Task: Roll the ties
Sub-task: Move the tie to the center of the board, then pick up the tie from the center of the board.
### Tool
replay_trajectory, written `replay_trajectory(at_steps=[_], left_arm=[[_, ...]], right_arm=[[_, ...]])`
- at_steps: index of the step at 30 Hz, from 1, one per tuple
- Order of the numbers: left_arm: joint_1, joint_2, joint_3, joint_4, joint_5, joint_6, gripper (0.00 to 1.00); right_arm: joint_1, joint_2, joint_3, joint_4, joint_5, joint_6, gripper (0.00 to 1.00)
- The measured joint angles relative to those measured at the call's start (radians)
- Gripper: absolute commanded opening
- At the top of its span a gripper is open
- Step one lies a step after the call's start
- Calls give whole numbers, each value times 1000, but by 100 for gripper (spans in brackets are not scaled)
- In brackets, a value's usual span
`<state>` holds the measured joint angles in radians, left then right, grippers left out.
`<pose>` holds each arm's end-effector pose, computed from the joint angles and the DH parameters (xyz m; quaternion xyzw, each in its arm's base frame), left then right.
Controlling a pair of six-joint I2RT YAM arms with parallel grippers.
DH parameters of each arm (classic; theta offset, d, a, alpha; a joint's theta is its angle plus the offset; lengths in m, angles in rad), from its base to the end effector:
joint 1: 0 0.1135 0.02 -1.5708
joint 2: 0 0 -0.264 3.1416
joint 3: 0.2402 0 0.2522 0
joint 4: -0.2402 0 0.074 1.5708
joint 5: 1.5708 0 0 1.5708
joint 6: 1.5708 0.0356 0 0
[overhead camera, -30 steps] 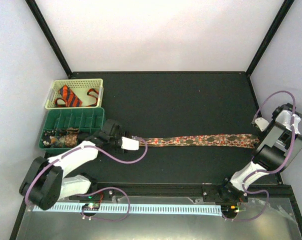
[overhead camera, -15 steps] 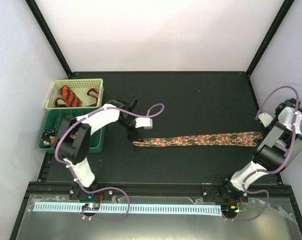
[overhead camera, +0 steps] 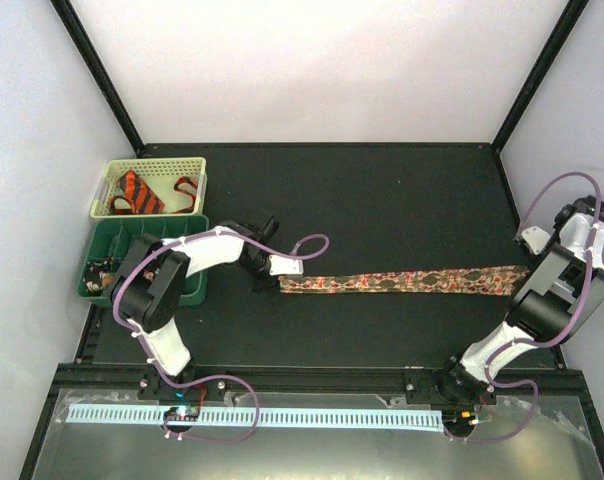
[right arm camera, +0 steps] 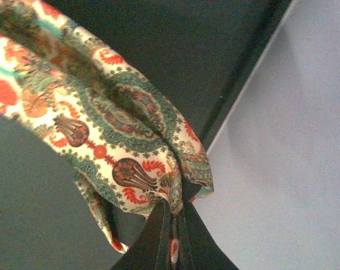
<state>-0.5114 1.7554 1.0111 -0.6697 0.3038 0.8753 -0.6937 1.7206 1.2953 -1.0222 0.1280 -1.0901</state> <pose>0.2618 -0.1591 0.1446 0.6389 0.7503 -0.1344 0.1034 0.2437 -0.2086 0.2196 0.1923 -0.9773 0.0879 0.0111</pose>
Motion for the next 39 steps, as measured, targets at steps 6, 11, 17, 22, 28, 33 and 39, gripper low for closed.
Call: replay_trajectory(at_steps=[6,11,17,22,28,33,39], left_arm=[[-73,-26,-40,126,-84,-10,23],[-137,-46,-50,225,-118,-17,17],[-177,-48,-52,267,-151,-36,32],[-179,-48,-52,266,-165,-69,61],[-130,-108,-51,232,-132,-134,90],[-18,-234,-41,206,-54,-204,99],[52,-457,-53,259,14,-301,99]], right_arm=[[-20,41,125,-14,27,-7,2],[-30,63,199,-17,45,-12,2],[-31,64,202,-17,72,-34,23],[-31,64,202,-28,64,-31,65],[-4,45,208,-106,-3,-8,74],[75,13,268,-201,-117,31,74],[235,-52,302,-288,-351,137,67]])
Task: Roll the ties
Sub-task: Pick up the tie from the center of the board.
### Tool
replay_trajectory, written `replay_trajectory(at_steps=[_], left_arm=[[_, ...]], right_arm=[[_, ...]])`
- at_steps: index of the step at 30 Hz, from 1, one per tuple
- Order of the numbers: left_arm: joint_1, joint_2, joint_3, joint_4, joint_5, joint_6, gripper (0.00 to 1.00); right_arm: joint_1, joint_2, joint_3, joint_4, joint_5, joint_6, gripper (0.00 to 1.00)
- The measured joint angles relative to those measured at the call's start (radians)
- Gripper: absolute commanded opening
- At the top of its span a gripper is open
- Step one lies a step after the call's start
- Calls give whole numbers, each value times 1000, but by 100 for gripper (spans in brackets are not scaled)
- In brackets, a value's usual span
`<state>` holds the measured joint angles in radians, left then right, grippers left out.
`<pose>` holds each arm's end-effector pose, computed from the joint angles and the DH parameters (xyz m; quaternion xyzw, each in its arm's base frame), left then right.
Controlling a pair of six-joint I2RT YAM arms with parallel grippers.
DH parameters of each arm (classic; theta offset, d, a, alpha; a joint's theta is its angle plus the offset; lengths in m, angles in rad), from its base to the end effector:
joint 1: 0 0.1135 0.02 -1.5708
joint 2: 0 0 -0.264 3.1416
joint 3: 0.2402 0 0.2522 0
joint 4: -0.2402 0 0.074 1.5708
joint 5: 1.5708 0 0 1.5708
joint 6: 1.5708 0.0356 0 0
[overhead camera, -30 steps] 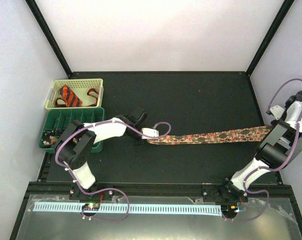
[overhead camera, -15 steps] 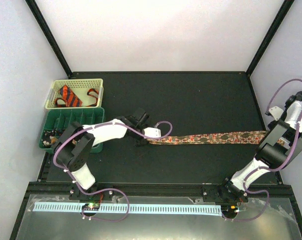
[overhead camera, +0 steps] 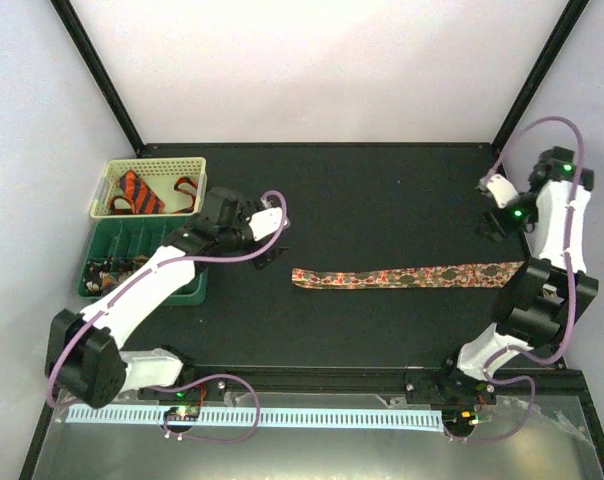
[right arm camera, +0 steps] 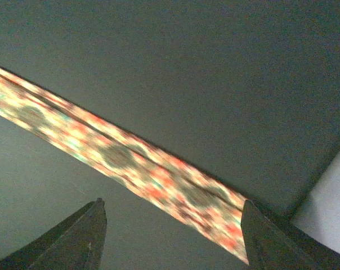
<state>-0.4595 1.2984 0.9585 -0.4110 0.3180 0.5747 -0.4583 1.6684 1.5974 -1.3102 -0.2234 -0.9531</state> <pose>0.2449 -0.1336 0.2691 0.5025 0.7560 -0.1223 0.4012 0.2858 -0.1322 0.3119 -0.2525 0.9566 0.0235 0.1436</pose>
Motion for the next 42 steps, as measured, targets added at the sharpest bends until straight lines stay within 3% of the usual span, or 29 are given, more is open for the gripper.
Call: replay_trajectory(at_steps=[3,8,12,17,23,28,42], left_arm=[[0,-56,-26,25,43,2,99],[-1,77,10,-87,109,107,99],[-23,158,-8,-148,99,191,98],[-85,199,-11,-155,71,239,89],[-118,298,-11,-119,15,272,80],[-118,336,-10,-64,-18,283,77],[-125,455,26,-42,-37,279,60]], right_arm=[[111,-45,-55,6,-140,86,60],[312,-115,-258,82,-343,268,46],[453,-149,-444,224,-477,460,36],[610,-140,-604,431,-566,686,26],[745,-43,-608,612,-585,846,14],[837,113,-506,664,-591,908,4],[945,264,-470,828,-654,1068,2]])
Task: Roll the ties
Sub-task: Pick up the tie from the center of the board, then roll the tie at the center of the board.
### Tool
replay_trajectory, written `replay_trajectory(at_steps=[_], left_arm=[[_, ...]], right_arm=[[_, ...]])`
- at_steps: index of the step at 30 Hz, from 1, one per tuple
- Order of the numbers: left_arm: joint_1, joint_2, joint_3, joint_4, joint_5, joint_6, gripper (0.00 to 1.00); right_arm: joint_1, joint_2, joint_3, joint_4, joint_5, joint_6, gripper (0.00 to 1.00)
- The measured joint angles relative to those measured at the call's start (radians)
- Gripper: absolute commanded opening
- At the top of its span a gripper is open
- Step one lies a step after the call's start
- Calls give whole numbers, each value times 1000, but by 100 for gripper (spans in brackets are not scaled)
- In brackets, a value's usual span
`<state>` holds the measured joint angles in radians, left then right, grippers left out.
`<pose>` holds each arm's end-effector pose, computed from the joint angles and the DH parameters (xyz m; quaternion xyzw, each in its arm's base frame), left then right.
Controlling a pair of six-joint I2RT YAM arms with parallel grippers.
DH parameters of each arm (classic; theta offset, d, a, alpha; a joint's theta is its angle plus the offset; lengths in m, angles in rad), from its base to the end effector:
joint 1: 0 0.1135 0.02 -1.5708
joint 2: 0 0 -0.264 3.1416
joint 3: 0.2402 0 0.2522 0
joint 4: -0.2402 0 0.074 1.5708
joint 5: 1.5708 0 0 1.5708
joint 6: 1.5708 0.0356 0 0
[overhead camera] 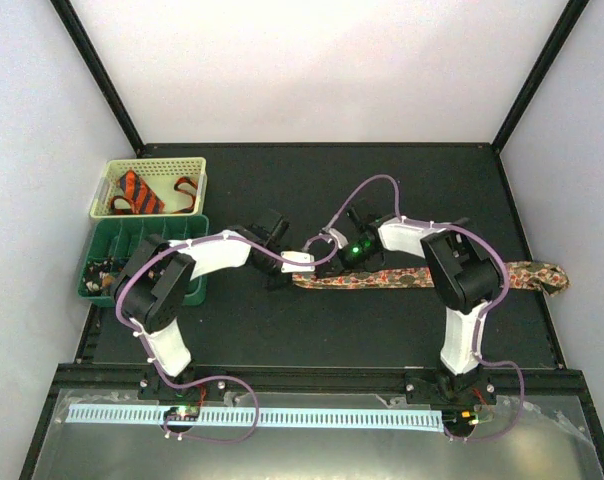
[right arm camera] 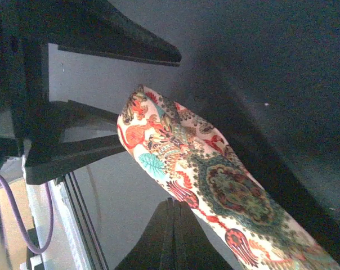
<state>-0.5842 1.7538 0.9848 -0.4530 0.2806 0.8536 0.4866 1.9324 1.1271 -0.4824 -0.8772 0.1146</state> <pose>0.2638 -0.1862 0.1442 0.6605 0.7178 -0.1134 0.1888 0.2996 0.1895 0.1325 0.2246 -0.8698 -0.4394 0.0025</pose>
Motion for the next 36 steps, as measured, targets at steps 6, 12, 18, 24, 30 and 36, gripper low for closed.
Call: replay_trajectory(at_steps=[6,12,18,24,30,36], left_arm=[[-1,0,1,-1,4,-4,49],[-21,0,23,-6,24,-8,40],[-27,0,23,-14,38,-7,34],[-33,-11,26,-31,57,-8,34],[-61,-25,85,-46,105,-33,36],[-91,-23,129,-39,124,-71,36]], right_arm=[[17,66,-3,12,-1,-4,1],[13,103,-3,7,-19,-27,2],[13,101,-4,3,-20,-39,2],[13,98,-10,1,-19,-43,3],[13,97,-10,-11,-19,-57,5],[3,72,-10,-85,-7,-103,11]])
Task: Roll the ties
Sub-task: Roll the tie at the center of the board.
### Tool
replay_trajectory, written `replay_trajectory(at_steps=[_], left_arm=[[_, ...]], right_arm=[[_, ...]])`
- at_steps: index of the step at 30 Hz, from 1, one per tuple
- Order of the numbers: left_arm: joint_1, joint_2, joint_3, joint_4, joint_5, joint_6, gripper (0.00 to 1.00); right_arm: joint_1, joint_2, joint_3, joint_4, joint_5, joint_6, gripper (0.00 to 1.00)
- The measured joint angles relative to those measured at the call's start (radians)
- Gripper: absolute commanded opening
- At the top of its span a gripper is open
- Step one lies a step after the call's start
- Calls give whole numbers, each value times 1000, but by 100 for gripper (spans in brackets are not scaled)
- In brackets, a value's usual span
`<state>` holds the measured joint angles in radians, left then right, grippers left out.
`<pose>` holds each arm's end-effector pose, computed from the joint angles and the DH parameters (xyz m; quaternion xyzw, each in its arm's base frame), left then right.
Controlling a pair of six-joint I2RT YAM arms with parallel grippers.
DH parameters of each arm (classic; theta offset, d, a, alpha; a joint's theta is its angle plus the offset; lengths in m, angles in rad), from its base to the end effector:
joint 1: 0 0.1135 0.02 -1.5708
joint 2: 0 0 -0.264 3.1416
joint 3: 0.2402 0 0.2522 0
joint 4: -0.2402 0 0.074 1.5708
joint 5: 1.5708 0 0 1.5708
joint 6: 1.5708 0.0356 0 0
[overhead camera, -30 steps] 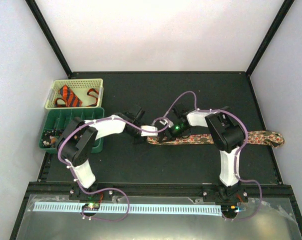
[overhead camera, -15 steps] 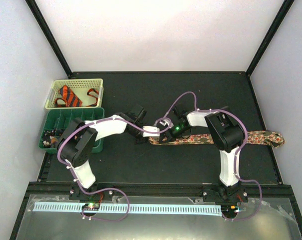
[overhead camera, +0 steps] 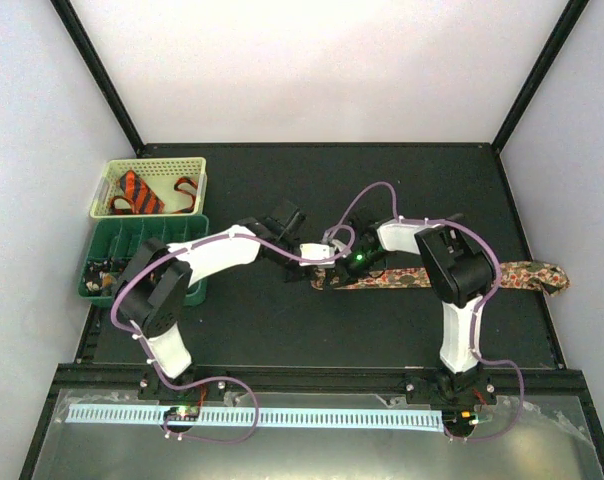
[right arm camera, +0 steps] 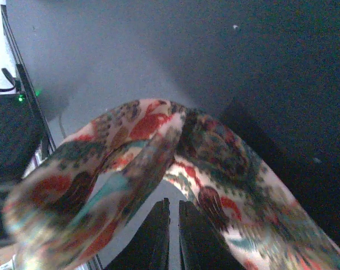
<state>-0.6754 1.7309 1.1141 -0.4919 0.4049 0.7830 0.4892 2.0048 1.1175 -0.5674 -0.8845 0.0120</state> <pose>0.2599 -0.2261 0.1858 0.6697 0.6804 -0.1834 0.2345 0.2902 0.1857 0.1051 0.2374 -0.8708 -0.4269 0.0552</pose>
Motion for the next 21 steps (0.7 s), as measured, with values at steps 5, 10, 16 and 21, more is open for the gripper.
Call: replay_trajectory(at_steps=[5,10,16,21], left_arm=[[-5,37,27,3,2,-22,35],[-8,54,29,8,3,-35,34],[-20,72,32,23,4,-51,34],[-25,97,49,26,5,-64,33]], right_arm=[[-45,-38,0,-83,11,-68,17],[-80,-90,-16,-137,-10,-114,28],[-104,-126,-57,-100,-92,-59,40],[-107,-90,-55,-35,-141,18,45]])
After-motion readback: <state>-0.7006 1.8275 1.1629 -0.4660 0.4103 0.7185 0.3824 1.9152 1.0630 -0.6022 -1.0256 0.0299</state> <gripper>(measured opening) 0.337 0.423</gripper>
